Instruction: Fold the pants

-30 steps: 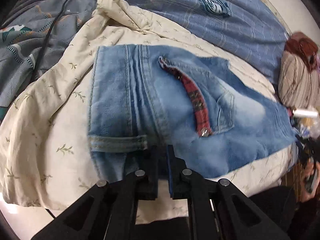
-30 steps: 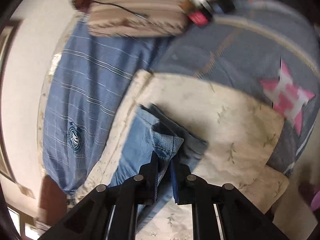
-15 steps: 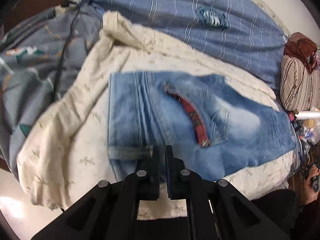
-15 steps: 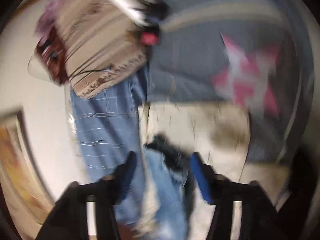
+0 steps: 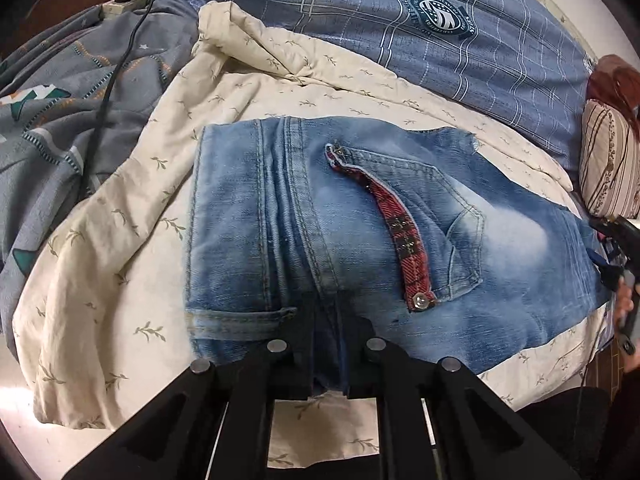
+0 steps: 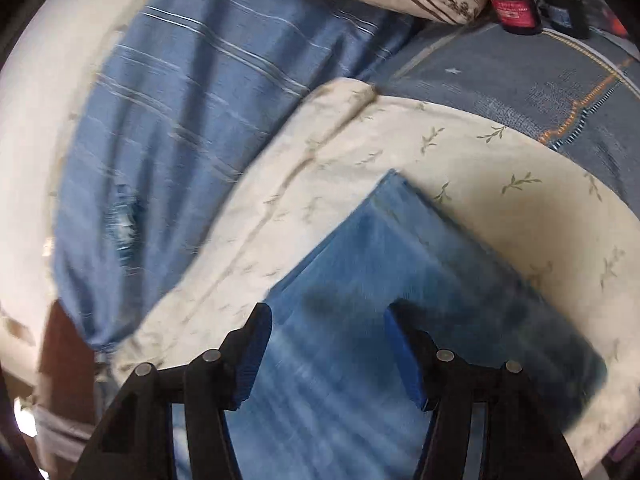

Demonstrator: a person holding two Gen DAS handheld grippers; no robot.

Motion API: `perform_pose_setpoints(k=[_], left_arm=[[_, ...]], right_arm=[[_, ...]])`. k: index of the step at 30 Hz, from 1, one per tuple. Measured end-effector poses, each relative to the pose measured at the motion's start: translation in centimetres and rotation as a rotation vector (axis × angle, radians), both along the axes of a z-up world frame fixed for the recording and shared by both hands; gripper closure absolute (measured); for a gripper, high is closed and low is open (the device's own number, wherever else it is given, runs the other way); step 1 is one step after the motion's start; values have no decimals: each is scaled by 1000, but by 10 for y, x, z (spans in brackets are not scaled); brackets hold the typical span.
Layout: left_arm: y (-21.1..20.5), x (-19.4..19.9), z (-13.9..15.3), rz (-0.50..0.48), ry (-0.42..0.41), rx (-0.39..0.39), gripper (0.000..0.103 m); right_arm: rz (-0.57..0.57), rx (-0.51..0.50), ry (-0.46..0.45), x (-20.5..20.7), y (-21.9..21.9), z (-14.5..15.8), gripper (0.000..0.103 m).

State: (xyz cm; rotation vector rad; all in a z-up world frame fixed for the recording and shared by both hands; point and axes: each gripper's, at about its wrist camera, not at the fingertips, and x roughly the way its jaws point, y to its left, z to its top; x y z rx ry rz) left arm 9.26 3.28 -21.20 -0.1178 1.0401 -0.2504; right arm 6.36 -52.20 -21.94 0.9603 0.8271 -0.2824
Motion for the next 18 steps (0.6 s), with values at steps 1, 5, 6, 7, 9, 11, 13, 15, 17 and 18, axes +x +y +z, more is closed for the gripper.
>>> perform_pose_setpoints(k=[1,5,6,7,9,11,13,15,17,18], left_arm=[[0,1,-2,-1,3,0,92],[-6,4,-8,-15,9,32,92],[-9,5,-7,-19,10,43,93],[-10,5,-6,-21,12,49,93],[-8,4,-3,-14,16,44,92],[-3,-1,3,5,5,26,90],[-2,-7,10,14,-21,24,87],[-3,-10,15,22,-39,20,81],[-4,-12,19,30,-51,20,70],[-5,-12,21,33,-53,19,67]], right_arm=[[-17,-11,17,3,-3,-6,42],[-77,-106,-8,10,-17,-6,42],[-77,-123,-8,12,-19,-8,42],[-82,-118,-12,12,-19,-8,42],[-88,-122,-29,7,-15,-3,42],[-86,-125,-75,-5,-8,1,42],[-38,-123,-93,-18,4,9,42],[9,-143,-107,-19,21,17,42],[72,-137,-122,-25,40,23,42],[104,-132,-130,-26,50,24,42]])
